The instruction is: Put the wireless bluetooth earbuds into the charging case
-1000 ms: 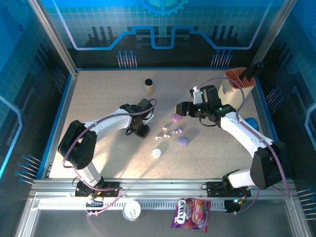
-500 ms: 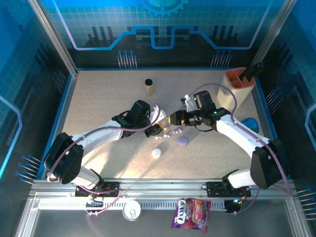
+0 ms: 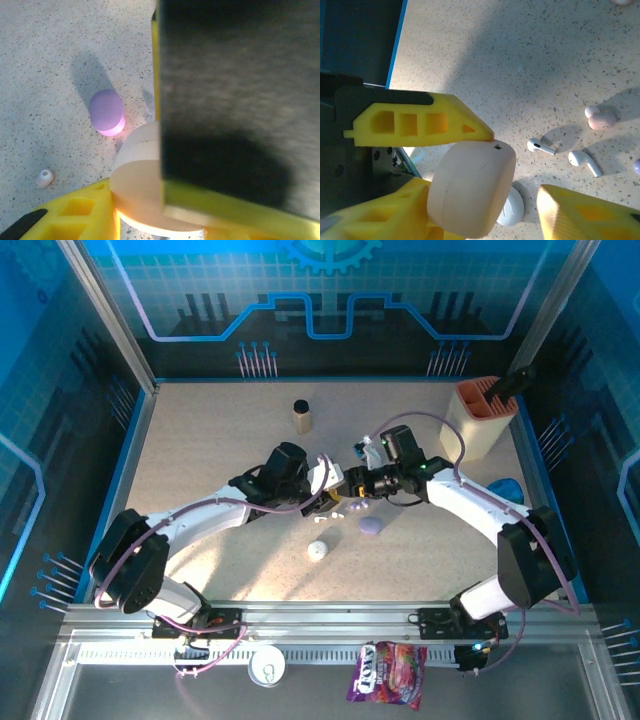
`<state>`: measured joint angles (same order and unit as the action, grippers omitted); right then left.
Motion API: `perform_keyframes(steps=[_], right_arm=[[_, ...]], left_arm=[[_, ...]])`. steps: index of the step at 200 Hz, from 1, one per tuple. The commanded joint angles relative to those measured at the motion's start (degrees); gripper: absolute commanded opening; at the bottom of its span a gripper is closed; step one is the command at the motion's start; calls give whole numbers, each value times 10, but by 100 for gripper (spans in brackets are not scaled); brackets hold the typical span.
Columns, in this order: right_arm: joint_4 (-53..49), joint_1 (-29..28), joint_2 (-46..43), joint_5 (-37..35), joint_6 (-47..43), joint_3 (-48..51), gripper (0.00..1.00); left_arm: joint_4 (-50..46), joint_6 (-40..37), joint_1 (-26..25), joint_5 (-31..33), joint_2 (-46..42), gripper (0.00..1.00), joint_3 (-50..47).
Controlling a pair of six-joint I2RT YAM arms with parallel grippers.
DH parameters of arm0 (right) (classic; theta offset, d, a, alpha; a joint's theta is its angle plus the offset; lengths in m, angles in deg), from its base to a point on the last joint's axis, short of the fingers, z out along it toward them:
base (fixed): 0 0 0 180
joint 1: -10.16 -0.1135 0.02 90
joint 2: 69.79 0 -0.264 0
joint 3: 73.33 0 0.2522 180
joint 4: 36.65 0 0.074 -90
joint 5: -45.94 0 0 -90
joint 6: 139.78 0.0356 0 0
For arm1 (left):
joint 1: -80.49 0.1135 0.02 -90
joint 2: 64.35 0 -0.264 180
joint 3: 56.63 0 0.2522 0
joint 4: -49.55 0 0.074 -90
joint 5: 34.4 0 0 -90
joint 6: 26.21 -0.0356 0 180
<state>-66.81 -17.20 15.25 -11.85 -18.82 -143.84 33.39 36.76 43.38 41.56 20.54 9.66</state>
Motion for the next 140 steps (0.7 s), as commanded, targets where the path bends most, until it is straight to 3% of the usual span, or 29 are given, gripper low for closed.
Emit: perform_keyframes(steps=[1, 43, 63, 91, 116, 124, 140], right_arm=[[3, -4, 10, 8, 7, -14, 50], [2, -3, -1, 13, 13, -16, 26], [11, 1, -13, 24, 24, -13, 20], [68, 19, -40, 70, 74, 8, 18], [239, 46, -66, 155, 204, 59, 18], [289, 51, -73, 170, 243, 78, 18], [379, 57, -83, 192, 314, 97, 17]], left_arm=[[13, -15, -6, -20, -12, 29, -7], [24, -24, -7, -14, -24, 31, -28], [60, -31, -6, -27, -35, 40, -54], [247, 8, 4, -50, -70, 64, -142], [447, 90, 25, -52, -97, 94, -220], [503, 121, 35, -60, -102, 99, -241], [585, 166, 50, -78, -103, 99, -268]])
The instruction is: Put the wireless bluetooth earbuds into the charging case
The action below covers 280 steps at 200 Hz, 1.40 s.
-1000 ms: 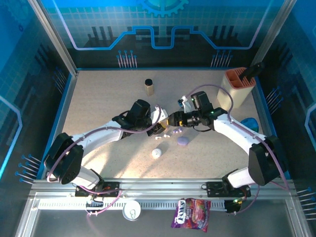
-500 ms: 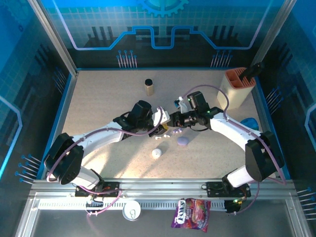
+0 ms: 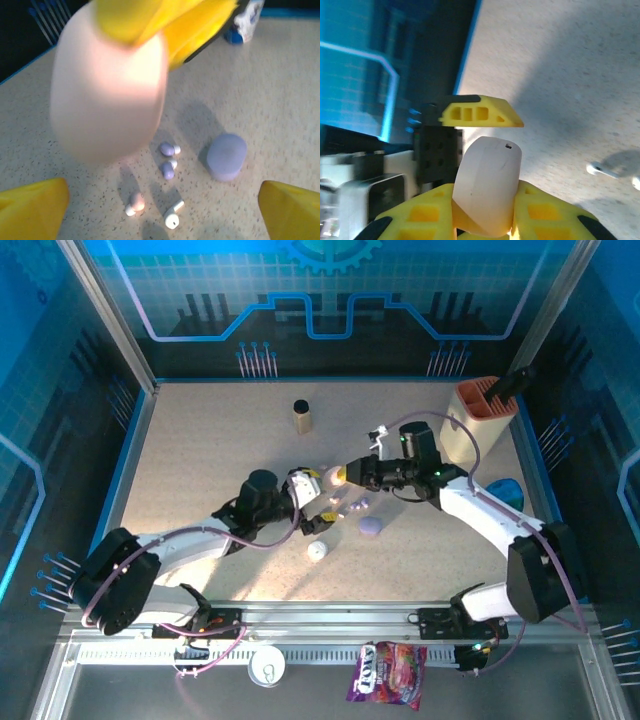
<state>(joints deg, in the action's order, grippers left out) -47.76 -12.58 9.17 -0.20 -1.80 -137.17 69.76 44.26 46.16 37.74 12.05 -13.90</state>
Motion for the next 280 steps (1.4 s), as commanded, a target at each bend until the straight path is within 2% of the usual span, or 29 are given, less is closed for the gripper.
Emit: perform_keyframes(steps=[1, 22, 36, 67, 81, 143, 220, 280], right_arm=[[194, 11, -22, 76, 150, 31, 17], [374, 17, -16, 98, 291, 61, 16], [490, 17, -4, 98, 384, 78, 16], [618, 15, 11, 80, 491, 100, 14], [637, 10, 11, 73, 509, 104, 14], [692, -8, 26, 55, 552, 122, 12], [711, -12, 39, 54, 569, 122, 11], [713, -13, 44, 54, 571, 117, 11]], left_arm=[[226, 94, 23, -41, -18, 99, -33], [311, 129, 28, -60, -5, 99, -51], [353, 156, 33, -76, 8, 96, -50], [429, 195, 38, -120, 44, 88, -36], [463, 206, 40, -133, 63, 84, -28], [464, 230, 40, -166, 85, 76, 37], [464, 235, 40, -200, 102, 62, 76], [464, 234, 41, -204, 109, 51, 78]])
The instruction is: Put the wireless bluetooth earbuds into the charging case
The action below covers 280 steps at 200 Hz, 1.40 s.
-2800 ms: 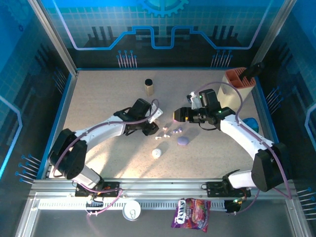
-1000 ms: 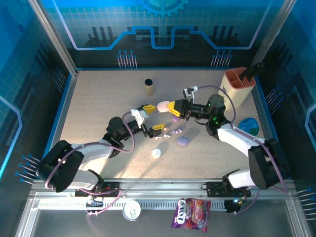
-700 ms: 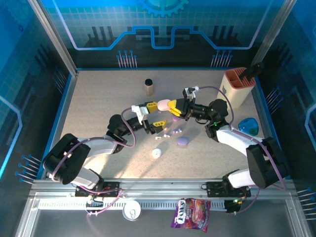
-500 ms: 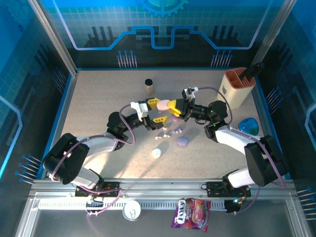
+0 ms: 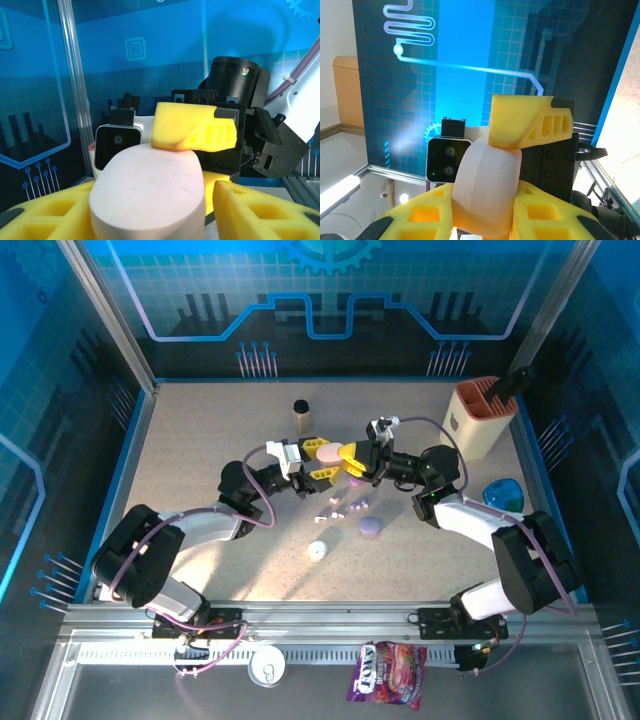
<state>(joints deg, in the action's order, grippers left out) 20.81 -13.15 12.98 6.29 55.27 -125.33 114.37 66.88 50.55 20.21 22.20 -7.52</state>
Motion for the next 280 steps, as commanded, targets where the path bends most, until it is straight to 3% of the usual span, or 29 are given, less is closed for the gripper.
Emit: perform_keyframes(steps=[1, 88, 134, 154, 168, 192, 216, 235, 280], right_arm=[[28, -7, 6, -10, 1, -1, 11], [22, -9, 8, -9, -5, -5, 11], [28, -9, 13, -10, -2, -6, 11], [27, -8, 13, -10, -3, -7, 12], [18, -9, 10, -10, -11, -7, 13], [-17, -5, -2, -9, -38, -3, 26], [-68, 5, -21, -8, -83, 4, 52], [-127, 20, -43, -11, -134, 10, 66], [-258, 73, -108, 2, -315, 24, 77]], left_arm=[[17, 8, -3, -28, 7, 51, 14], [17, 5, -3, -26, 18, 53, 16], [17, 8, -3, -28, 24, 43, 22], [18, 10, -3, -31, 27, 33, 24], [17, 13, -3, -32, 25, 33, 26], [17, 16, -2, -35, 18, 32, 23], [16, 25, 0, -40, 14, 32, 20], [0, 32, 4, -51, 10, 32, 19], [-98, 20, 16, -92, -26, 33, 11]])
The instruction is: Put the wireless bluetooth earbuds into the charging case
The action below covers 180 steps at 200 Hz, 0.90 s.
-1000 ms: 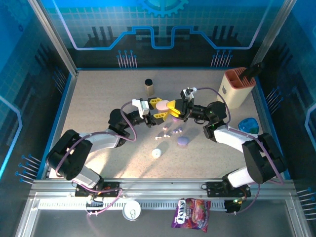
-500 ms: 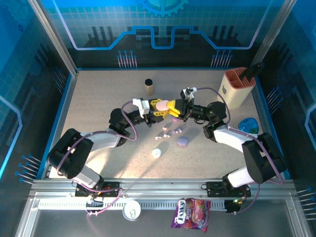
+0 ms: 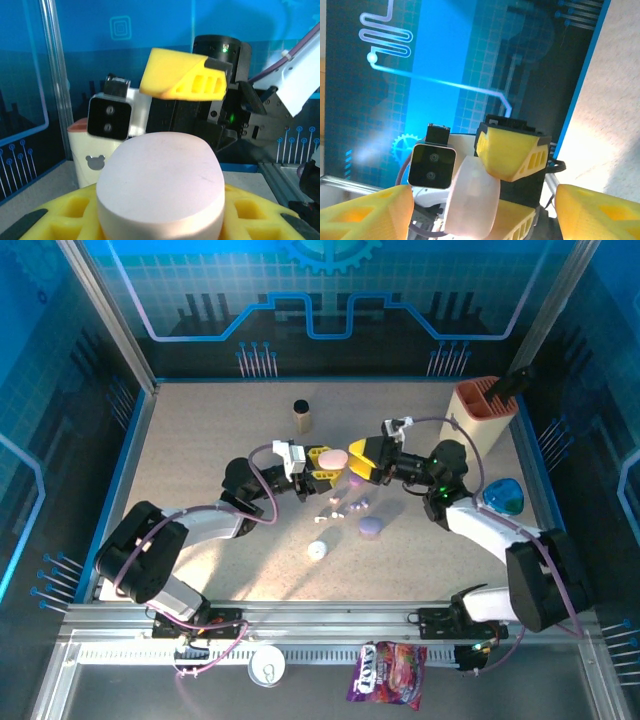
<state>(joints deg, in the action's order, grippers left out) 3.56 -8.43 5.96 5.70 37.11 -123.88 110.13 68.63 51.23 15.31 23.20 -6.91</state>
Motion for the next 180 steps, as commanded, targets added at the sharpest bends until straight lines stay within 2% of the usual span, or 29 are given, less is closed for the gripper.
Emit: perform_keyframes(steps=[1, 22, 48, 88, 103, 123, 158, 180], right_arm=[[-90, 28, -39, 8, -138, 9, 77], [-229, 40, -87, 17, -315, -7, 79], [-425, 20, -154, -36, -571, -30, 82], [-561, -57, -186, -89, -768, -77, 89], [-589, -92, -184, -123, -812, -94, 95], [-596, -117, -172, -175, -820, -112, 98], [-605, -129, -153, -238, -838, -129, 99], [-601, -126, -147, -242, -835, -133, 99]], left_arm=[[-59, 1, 9, -44, -38, 33, 5], [-136, -25, 10, -68, -64, 36, 2], [-187, -43, 10, -87, -88, 35, -9], [-204, -35, 9, -109, -97, 35, -12], [-202, -35, 9, -113, -95, 35, -9], [-197, -33, 9, -120, -93, 35, -7], [-198, -33, 9, -129, -94, 35, -5], [-202, -37, 9, -132, -95, 35, -8]])
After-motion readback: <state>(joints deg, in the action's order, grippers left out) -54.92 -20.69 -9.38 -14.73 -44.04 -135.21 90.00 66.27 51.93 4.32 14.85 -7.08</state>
